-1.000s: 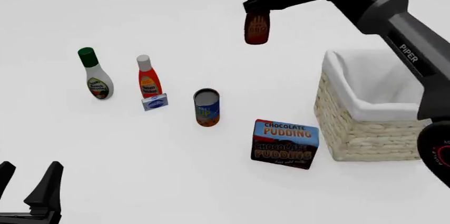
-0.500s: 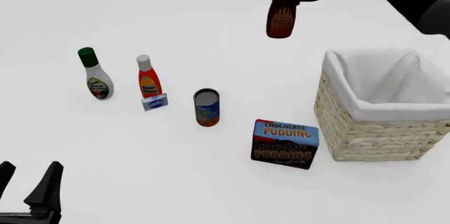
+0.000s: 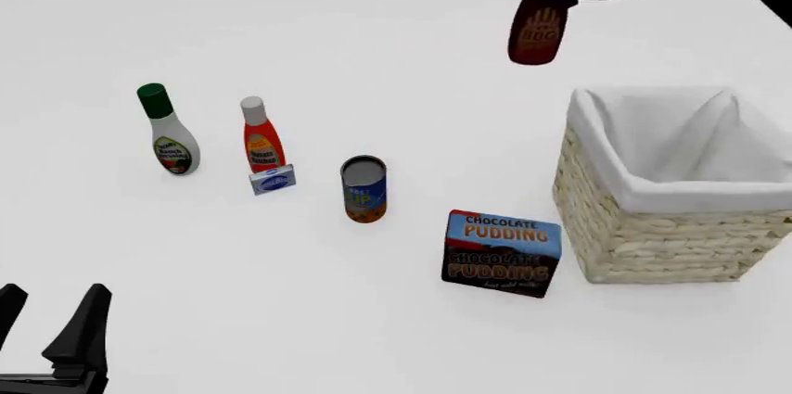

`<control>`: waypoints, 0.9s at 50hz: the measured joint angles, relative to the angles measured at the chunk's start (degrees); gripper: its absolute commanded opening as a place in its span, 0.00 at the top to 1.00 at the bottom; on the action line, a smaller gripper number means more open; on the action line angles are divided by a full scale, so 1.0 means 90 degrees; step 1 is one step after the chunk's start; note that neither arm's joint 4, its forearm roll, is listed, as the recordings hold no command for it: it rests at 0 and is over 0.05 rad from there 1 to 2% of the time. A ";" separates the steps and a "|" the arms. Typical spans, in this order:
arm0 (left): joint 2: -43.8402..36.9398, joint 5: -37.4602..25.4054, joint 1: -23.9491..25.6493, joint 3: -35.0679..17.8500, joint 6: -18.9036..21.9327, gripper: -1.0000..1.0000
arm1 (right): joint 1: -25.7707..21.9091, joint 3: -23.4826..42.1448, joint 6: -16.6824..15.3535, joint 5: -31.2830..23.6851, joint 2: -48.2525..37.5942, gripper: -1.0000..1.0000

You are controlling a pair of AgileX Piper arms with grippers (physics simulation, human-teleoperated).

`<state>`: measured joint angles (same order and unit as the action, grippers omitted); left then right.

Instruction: Pick the bbq sauce and place it in the basket.

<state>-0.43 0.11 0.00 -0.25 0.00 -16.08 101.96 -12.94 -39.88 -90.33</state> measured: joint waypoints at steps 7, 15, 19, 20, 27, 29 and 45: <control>0.0000 0.0000 0.0000 0.0000 0.0000 0.00 | 0.0165 -0.0164 -0.0013 -0.0007 0.0219 1.00; 0.0000 0.0000 0.0000 0.0000 0.0000 0.00 | 0.0386 -0.0388 -0.0018 0.0000 0.0483 1.00; 0.0000 0.0000 0.0000 0.0000 0.0000 0.00 | 0.0498 -0.0469 -0.0028 0.0002 0.0578 1.00; 0.0000 0.0000 0.0000 0.0000 0.0000 0.00 | 0.0527 -0.0488 -0.0030 0.0000 0.0602 1.00; 0.0000 0.0000 0.0000 0.0000 0.0000 0.00 | 0.0718 -0.0587 -0.0058 -0.0006 0.0740 1.00; 0.0000 0.0000 0.0000 0.0000 0.0000 0.00 | 0.0777 -0.0608 -0.0069 -0.0009 0.0773 1.00; 0.0000 0.0000 0.0000 0.0000 0.0000 0.00 | 0.1304 -0.0844 -0.0141 -0.0017 0.1102 1.00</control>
<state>-0.43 0.11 0.00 -0.25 0.00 -4.34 94.37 -14.21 -40.03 -80.42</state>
